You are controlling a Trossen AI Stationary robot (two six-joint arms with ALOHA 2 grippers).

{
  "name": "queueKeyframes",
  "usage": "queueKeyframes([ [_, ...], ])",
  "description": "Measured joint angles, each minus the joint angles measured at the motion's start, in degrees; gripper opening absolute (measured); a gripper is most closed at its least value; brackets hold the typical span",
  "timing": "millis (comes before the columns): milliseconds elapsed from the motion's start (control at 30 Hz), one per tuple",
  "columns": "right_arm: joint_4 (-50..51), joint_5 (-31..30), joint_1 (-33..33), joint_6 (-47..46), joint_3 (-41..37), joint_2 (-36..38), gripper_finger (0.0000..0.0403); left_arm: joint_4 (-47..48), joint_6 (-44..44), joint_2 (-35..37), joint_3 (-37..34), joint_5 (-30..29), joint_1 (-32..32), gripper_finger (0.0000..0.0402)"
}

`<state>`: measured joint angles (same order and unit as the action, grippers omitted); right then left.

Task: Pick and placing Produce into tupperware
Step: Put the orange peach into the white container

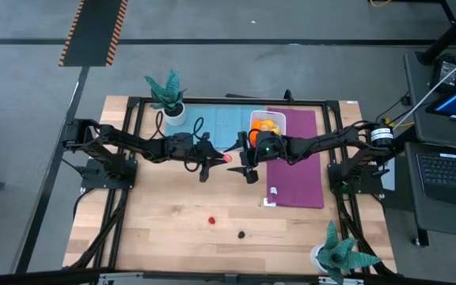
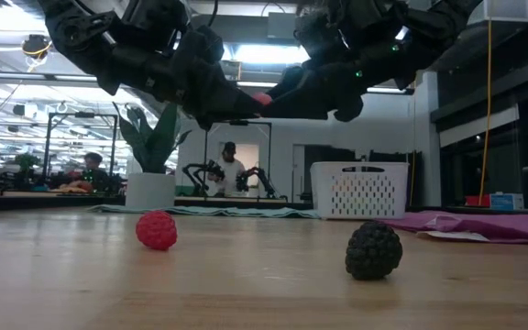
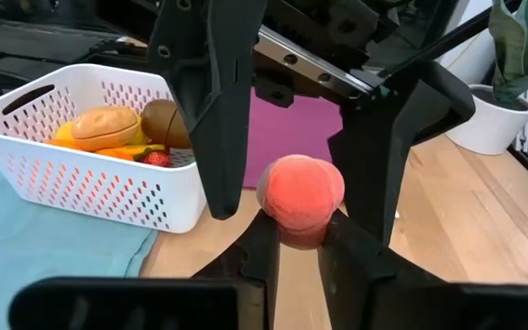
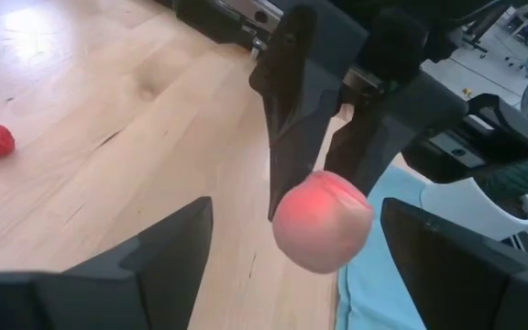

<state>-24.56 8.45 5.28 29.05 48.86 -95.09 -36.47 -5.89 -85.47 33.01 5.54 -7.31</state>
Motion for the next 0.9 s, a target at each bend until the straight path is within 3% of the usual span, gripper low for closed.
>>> queueKeyframes([
  [267, 0.35, -0.08, -0.37, -0.08, 0.00, 0.24, 0.0269, 1.47, -0.01, -0.01, 0.02, -0.02, -0.52, 0.0050],
  [367, 0.54, -2.67, -1.16, -0.06, -0.02, 0.46, 0.0259, 1.86, -0.09, -0.02, 0.04, -0.04, -0.70, 0.0050],
  [500, 0.55, -7.57, -2.20, -0.02, -0.04, 0.52, 0.0256, 1.82, -0.11, -0.02, 0.04, -0.02, -0.70, 0.0057],
  [900, 1.59, -8.02, -2.86, 1.49, -0.04, 0.52, 0.0253, 1.84, -1.47, -0.02, 0.04, 3.10, -0.70, 0.0055],
])
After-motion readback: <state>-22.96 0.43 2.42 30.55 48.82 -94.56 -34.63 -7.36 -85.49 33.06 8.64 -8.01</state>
